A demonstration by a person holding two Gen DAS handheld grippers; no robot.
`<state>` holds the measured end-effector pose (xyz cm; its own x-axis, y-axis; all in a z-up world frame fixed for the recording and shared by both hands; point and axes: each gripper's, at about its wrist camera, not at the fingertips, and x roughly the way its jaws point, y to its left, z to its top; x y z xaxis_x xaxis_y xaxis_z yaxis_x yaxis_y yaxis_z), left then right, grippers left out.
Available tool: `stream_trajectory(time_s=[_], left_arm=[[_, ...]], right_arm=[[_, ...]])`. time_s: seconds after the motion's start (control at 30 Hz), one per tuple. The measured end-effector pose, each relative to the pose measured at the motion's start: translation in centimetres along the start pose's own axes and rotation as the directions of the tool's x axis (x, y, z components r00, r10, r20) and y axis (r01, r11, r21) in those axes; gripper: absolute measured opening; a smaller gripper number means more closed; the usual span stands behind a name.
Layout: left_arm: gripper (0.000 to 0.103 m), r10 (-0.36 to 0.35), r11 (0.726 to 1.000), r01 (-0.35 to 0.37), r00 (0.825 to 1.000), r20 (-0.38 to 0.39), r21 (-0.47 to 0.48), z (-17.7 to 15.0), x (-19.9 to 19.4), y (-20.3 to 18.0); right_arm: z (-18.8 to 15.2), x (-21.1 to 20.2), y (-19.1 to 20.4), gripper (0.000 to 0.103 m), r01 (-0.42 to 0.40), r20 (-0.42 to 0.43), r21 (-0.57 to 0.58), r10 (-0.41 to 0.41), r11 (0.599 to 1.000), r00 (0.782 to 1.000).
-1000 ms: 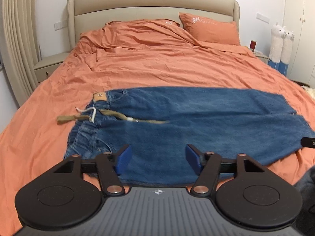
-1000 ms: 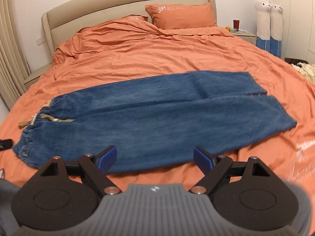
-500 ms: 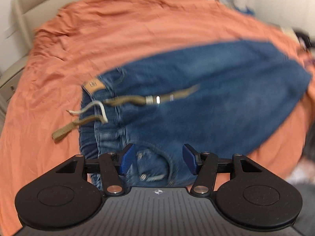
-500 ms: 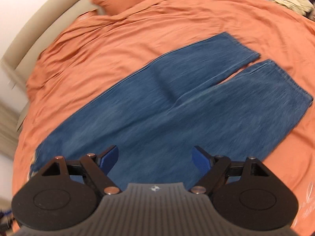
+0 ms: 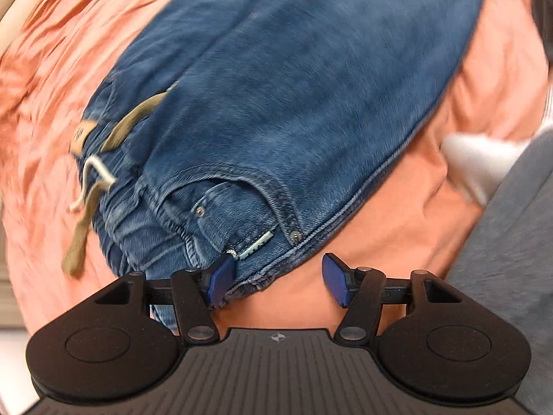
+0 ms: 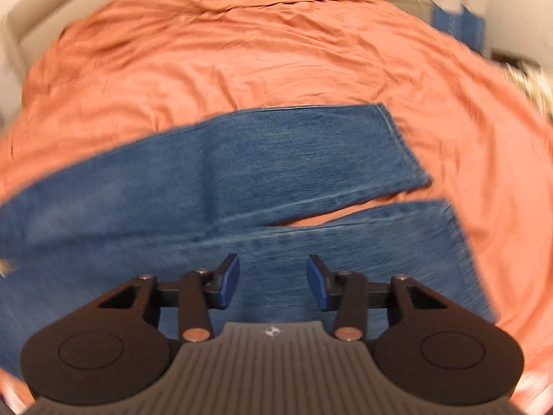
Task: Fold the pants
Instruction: 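Grasp the jeans waistband with the left tool while the right tool grasps a leg hem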
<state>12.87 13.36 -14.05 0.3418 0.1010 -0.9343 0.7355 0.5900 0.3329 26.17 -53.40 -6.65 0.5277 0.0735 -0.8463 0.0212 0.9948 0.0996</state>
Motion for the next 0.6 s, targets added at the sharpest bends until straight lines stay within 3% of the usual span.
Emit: stream_trajectory(time_s=[0.1, 0.23, 0.33, 0.5, 0.6], left_arm=[[0.067, 0.075, 0.996, -0.073, 0.997, -0.031, 0.058, 0.1, 0.6, -1.2], [0.032, 0.172, 0.984, -0.172, 0.985, 0.001, 0.047, 0.1, 0.0, -2.2], [0.020, 0.230, 0.973, -0.231, 0.972, 0.041, 0.009, -0.2, -1.3, -2.4], [0.014, 0.340, 0.936, -0.328, 0.937, 0.079, -0.130, 0.6, -3.6, -2.2], [0.012, 0.374, 0.906, -0.341, 0.922, 0.096, -0.251, 1.4, -5.0, -1.2]], right_arm=[[-0.4, -0.7, 0.0, 0.038, 0.069, -0.016, -0.208, -0.074, 0.976, 0.997], [-2.3, -2.3, -0.6, 0.035, 0.136, 0.022, -0.489, -0.144, 0.862, 0.989], [-4.3, -3.0, -1.5, 0.035, 0.165, 0.026, -0.622, -0.191, 0.765, 0.981], [-8.2, -3.4, -2.4, 0.033, 0.159, 0.015, -0.758, -0.226, 0.633, 0.974], [-10.6, -2.8, -2.5, 0.032, 0.146, 0.013, -0.818, -0.235, 0.557, 0.972]])
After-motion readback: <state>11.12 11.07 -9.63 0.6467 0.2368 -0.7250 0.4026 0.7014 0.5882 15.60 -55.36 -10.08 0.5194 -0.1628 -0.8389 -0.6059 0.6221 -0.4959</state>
